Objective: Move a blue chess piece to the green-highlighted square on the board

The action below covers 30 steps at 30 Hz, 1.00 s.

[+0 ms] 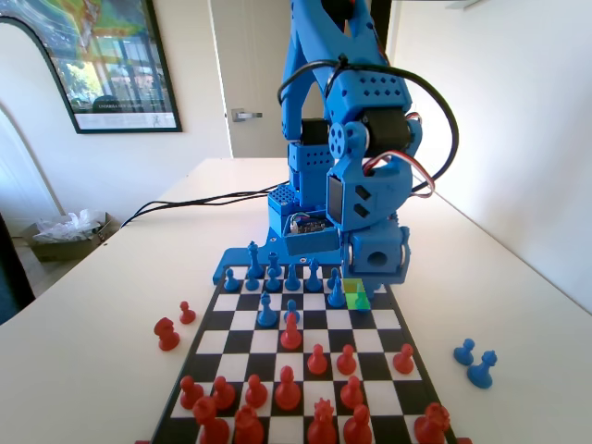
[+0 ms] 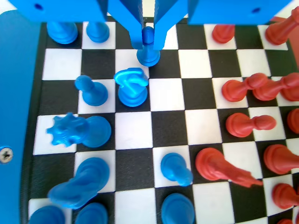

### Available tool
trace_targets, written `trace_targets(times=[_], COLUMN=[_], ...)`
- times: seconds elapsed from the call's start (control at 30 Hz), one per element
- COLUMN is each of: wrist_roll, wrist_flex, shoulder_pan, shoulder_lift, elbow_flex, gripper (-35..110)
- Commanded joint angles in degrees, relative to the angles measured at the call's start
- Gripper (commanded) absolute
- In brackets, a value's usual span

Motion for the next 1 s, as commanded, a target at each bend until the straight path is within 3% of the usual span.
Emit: trace_targets(times=[0.0, 0.97], wrist_roll=[-0.53, 0.97], wrist_flex=[0.70, 2.20], shoulder_pan=[-1.41, -2.55], shoulder_lift=[0.88, 2.29], elbow_flex=[0.44, 0.62], gripper=[1, 2])
